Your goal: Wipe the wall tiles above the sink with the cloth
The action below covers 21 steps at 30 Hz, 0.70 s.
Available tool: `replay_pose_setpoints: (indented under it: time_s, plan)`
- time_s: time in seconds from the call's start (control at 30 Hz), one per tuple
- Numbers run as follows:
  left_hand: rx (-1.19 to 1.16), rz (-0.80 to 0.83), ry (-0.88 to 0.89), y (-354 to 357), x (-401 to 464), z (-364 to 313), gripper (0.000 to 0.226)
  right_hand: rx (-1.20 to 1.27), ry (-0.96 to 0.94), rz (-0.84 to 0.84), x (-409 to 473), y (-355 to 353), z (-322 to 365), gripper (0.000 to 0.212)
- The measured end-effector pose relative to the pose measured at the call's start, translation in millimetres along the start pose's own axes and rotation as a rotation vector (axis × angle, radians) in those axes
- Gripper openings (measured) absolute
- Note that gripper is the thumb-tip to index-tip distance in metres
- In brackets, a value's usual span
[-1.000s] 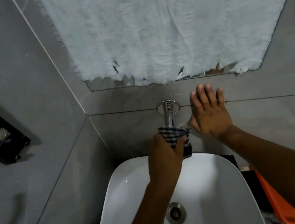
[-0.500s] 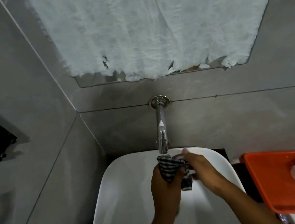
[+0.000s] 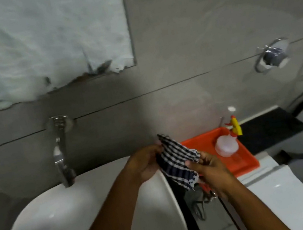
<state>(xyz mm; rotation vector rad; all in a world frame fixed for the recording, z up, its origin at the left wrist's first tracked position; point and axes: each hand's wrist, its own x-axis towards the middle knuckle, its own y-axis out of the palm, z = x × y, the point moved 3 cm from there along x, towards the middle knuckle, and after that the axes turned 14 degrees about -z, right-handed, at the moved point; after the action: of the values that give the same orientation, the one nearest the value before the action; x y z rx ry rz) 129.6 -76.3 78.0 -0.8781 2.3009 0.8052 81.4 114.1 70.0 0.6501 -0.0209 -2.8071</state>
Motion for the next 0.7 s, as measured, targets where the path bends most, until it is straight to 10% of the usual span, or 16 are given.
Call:
replay_pose_setpoints:
  time_s: [0.23,0.6,0.7]
  plan:
    - [1.027,-0.120,0.561,127,133,62,0.037,-0.130,0.232,-0.368,90,-90,-68,0.013]
    - [1.541,-0.081,0.590,140,224,161,0.024,-0.592,0.316,-0.127,181,-99,-129,0.010]
    - [1.617,-0.050,0.660,135,217,157,0.021,-0.851,0.198,-0.073,179,-95,-125,0.057]
